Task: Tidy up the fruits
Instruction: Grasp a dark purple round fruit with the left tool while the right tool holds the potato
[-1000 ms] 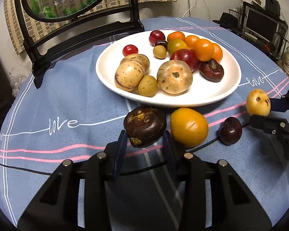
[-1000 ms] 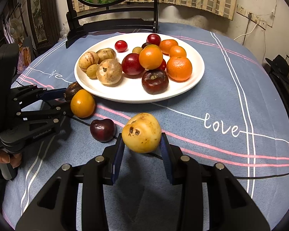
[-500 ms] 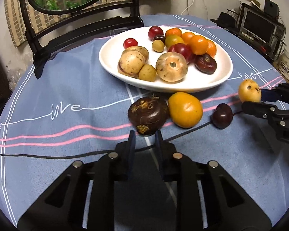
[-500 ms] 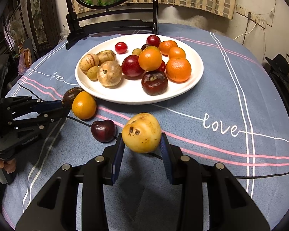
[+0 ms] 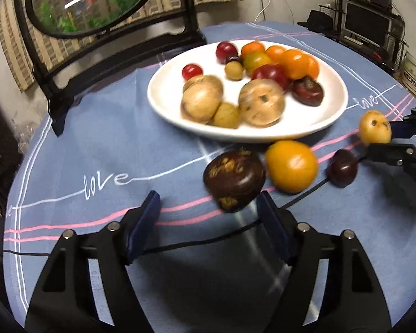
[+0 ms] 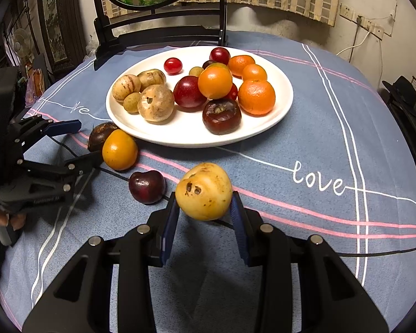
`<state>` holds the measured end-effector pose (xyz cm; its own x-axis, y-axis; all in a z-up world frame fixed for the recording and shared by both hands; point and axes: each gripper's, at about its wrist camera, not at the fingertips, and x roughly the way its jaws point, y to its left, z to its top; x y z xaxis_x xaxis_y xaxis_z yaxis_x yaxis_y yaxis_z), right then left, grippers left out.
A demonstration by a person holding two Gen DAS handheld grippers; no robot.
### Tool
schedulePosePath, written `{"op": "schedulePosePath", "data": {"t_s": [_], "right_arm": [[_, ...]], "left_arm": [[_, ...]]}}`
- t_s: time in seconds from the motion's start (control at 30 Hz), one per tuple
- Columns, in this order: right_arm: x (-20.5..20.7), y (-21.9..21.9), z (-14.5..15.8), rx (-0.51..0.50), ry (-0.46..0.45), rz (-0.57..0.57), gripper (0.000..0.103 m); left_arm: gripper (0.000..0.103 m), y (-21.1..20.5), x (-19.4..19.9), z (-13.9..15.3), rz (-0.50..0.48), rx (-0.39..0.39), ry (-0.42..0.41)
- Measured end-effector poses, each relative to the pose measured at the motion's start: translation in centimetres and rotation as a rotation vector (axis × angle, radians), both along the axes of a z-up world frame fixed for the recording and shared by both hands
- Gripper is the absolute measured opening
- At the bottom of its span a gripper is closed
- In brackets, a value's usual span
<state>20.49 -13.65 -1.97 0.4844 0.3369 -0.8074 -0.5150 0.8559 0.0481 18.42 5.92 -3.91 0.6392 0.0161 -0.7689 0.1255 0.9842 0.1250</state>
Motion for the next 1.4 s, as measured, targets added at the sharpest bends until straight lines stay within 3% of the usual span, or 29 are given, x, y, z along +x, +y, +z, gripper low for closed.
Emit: {"op": "schedulePosePath", "data": {"t_s": [0.2, 0.3, 0.47, 0.57, 0.73, 0.9, 1.17, 1.4], "right_arm": [[-0.1, 0.5, -0.5, -0.019, 0.007, 0.020, 0.038], [-0.1, 0.5, -0.5, -0.018, 0.010, 0.017, 0.038], [-0.1, 0.7, -0.6, -0.022, 0.010, 0.022, 0.038], [-0.2, 0.7, -0.6, -0.021, 0.010, 0.025, 0.038], [-0.3, 0.8, -0.5, -0.019, 0.011, 0.030, 0.038], [-0.3, 0.7, -0.4, -0.018, 0.010, 0.033, 0.038], [0.2, 1.2, -1.5, -0.065, 0.001, 0.020, 0.038], [1.6, 0.9, -1.6, 0.022, 0.010, -0.008, 0.044]], "left_arm": [[0.073, 0.0, 0.1, 0.5, -0.011, -0.075, -0.023], [0.071, -0.8, 0.5, 0.4, -0.004, -0.037, -0.027], [0.053, 0.6, 1.5, 0.2, 0.025, -0.212, 0.011], [0.046, -0.4, 1.5, 0.0, 0.015, -0.169, 0.018], [0.046, -0.5, 1.4, -0.1, 0.025, -0.158, 0.016], [0.046, -1.8, 0.6, 0.2, 0.027, -0.078, -0.014], [0.046, -2.0, 0.5, 0.1, 0.016, -0.083, 0.005], [0.049, -1.8, 0.7, 0.1, 0.031, -0.097, 0.005]]}}
